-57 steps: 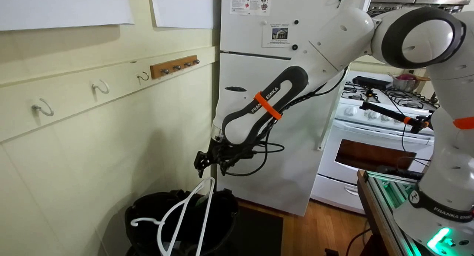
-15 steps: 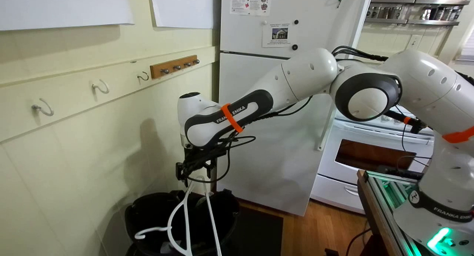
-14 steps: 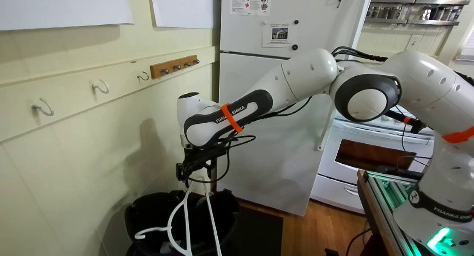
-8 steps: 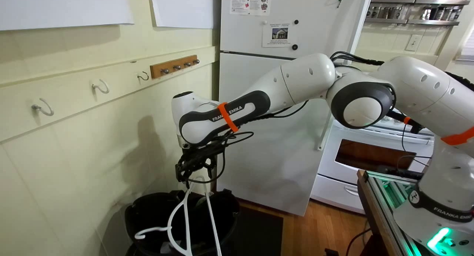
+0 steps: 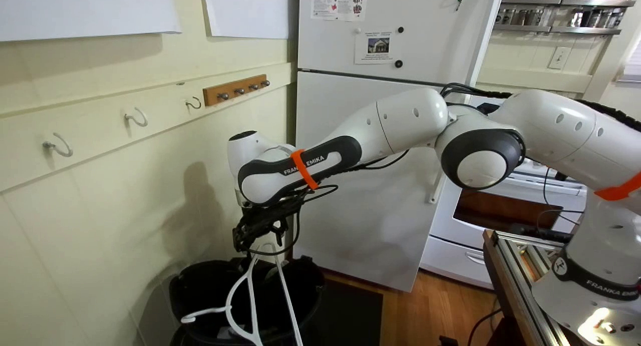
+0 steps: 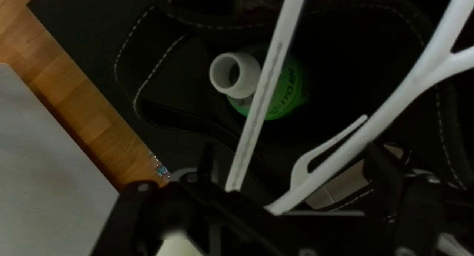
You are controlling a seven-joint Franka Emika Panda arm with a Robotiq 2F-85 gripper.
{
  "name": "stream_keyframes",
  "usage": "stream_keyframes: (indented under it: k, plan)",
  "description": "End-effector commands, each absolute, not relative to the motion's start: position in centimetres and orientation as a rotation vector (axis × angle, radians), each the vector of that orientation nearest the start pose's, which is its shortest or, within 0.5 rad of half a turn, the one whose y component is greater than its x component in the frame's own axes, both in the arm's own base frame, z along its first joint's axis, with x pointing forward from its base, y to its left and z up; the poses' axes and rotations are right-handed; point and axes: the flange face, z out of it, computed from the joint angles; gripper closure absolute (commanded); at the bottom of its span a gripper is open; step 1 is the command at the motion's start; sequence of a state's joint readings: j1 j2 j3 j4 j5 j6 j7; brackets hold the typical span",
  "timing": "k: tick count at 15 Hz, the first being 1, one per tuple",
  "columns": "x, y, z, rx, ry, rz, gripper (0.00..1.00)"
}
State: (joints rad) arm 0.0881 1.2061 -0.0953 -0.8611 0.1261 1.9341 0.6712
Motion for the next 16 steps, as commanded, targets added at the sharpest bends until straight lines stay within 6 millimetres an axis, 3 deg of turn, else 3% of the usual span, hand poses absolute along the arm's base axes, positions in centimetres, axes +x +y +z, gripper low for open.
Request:
stream_keyframes:
  k: [1,7,8,9,12,13,16]
  plan:
    - [78.24,4.14,12.7,-2.973,1.016,0.137,0.0]
    - [78.03,4.4,12.59,-2.983,1.023,0.185,0.01]
    - [78.04,4.39,12.63,-2.985,1.024,0.185,0.05]
    - [78.07,4.39,12.72,-2.984,1.026,0.182,0.26]
    - [78.08,4.48,13.0,-2.987,1.027,0.179,0.48]
    - [78.12,4.47,13.08,-2.988,1.028,0.175,0.16]
    - [78.23,4.43,13.14,-2.979,1.035,0.164,0.04]
